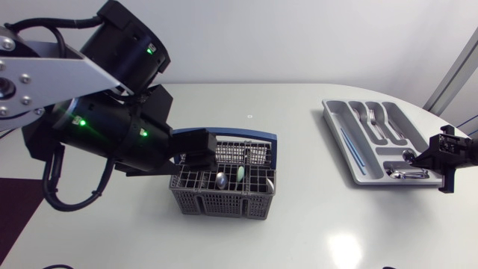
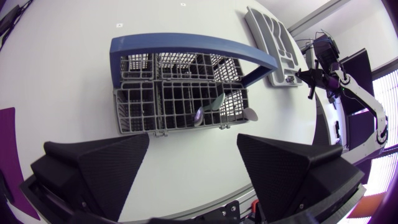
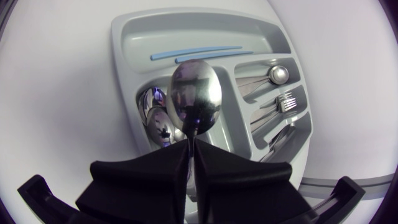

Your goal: Unload the cutlery basket into the drawer organizer.

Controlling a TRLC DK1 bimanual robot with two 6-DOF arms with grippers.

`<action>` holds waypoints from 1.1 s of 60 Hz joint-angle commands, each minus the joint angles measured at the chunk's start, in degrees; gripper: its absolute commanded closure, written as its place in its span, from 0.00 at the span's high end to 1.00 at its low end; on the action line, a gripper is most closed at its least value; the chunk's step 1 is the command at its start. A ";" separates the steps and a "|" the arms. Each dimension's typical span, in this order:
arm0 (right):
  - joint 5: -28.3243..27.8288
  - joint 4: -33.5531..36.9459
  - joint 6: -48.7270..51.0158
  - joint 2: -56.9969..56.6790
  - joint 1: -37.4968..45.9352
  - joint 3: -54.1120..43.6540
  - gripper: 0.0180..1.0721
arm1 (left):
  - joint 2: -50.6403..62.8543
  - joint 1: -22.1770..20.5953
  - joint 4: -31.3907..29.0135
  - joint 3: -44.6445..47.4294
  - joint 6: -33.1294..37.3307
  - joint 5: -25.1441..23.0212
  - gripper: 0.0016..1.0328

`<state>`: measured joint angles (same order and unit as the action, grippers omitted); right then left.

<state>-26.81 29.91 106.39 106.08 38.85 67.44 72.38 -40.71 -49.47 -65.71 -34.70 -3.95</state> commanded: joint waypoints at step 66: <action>-2.90 6.48 -7.95 -16.70 -1.06 -8.90 0.60 | 1.54 -4.64 0.43 0.41 5.43 3.42 0.96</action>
<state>-28.75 33.74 100.38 91.66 38.85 59.96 72.69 -45.15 -49.43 -64.86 -32.51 -0.95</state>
